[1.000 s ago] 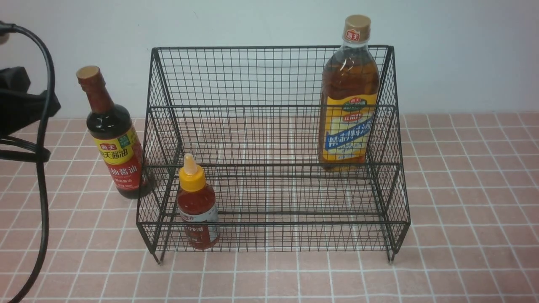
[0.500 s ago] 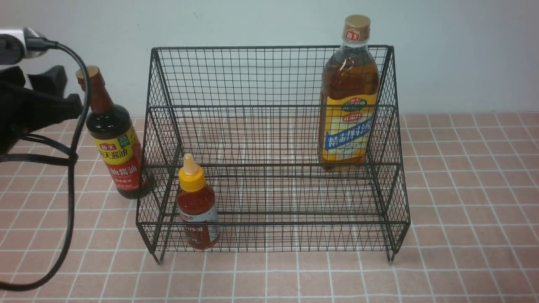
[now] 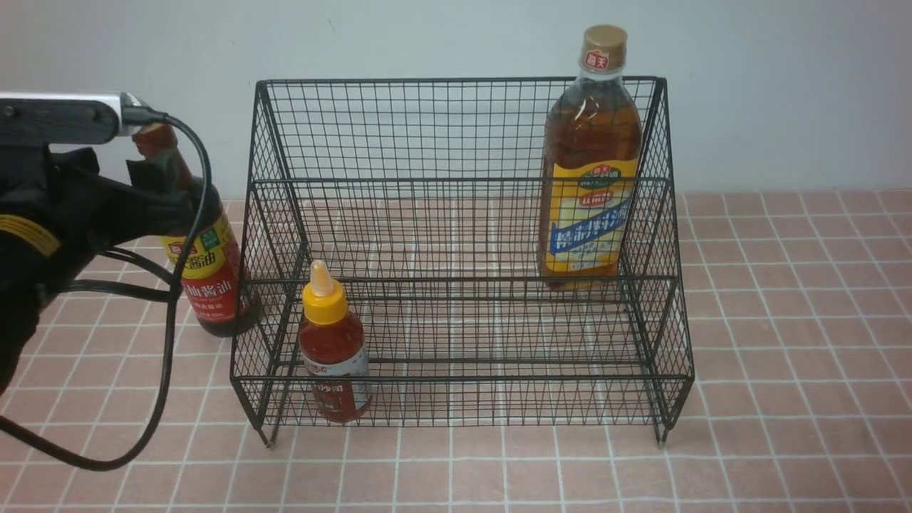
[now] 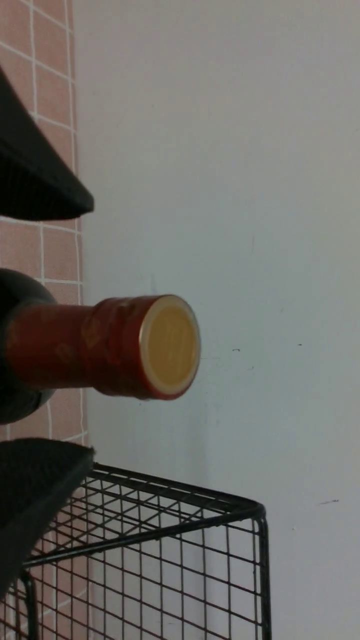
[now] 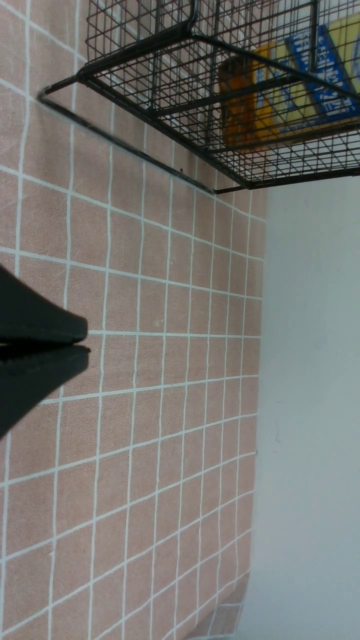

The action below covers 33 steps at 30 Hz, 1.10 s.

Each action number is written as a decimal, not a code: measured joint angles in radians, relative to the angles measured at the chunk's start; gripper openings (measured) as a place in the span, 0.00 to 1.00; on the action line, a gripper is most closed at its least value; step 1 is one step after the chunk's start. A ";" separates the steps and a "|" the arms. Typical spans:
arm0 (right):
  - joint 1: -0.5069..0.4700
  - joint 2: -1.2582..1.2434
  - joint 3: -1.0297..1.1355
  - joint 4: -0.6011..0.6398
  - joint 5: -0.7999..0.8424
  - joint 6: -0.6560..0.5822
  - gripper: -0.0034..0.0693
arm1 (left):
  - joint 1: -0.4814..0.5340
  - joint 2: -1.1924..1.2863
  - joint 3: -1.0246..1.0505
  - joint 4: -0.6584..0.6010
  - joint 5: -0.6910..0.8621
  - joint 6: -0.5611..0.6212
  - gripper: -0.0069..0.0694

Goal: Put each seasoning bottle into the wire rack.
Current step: Use the left arm to grab the condiment bottle closest to it

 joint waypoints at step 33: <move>0.000 0.000 0.000 0.000 0.000 0.000 0.03 | -0.001 0.306 -0.258 -0.031 -0.005 -0.016 0.53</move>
